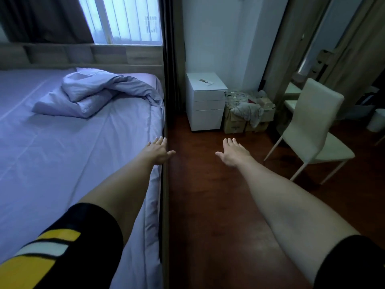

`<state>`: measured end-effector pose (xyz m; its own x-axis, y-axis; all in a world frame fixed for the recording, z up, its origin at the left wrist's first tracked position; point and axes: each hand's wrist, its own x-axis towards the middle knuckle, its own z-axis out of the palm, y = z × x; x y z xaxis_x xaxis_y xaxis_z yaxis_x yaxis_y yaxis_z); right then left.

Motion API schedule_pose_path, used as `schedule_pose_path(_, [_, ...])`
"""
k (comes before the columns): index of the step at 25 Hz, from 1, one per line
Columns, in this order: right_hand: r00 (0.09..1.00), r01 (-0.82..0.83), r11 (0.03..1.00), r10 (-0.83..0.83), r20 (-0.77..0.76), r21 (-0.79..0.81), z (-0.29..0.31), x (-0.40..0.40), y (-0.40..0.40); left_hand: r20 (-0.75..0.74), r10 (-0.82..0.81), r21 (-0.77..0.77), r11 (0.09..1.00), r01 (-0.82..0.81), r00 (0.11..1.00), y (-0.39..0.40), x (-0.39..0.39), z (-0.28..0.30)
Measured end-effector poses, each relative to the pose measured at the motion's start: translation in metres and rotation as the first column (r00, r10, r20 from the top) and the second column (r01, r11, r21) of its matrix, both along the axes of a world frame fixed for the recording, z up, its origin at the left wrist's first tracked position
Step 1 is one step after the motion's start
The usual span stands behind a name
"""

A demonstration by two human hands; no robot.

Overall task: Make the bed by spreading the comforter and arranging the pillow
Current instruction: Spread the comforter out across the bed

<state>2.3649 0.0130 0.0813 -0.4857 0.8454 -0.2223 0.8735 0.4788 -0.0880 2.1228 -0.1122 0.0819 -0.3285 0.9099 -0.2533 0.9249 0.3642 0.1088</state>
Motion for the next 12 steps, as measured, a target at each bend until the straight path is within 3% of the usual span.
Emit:
schedule_pose_path(5, [0.998, -0.064, 0.998, 0.064, 0.008, 0.008, 0.0, -0.008, 0.085, -0.001, 0.051, 0.019, 0.999, -0.051, 0.999, 0.073, -0.003, 0.0])
schedule_pose_path(12, [0.986, -0.166, 0.986, 0.166, -0.014, 0.02, -0.008, -0.092, 0.222, 0.023, 0.175, -0.001, 0.984, -0.175, 0.984, 0.18, -0.079, -0.009])
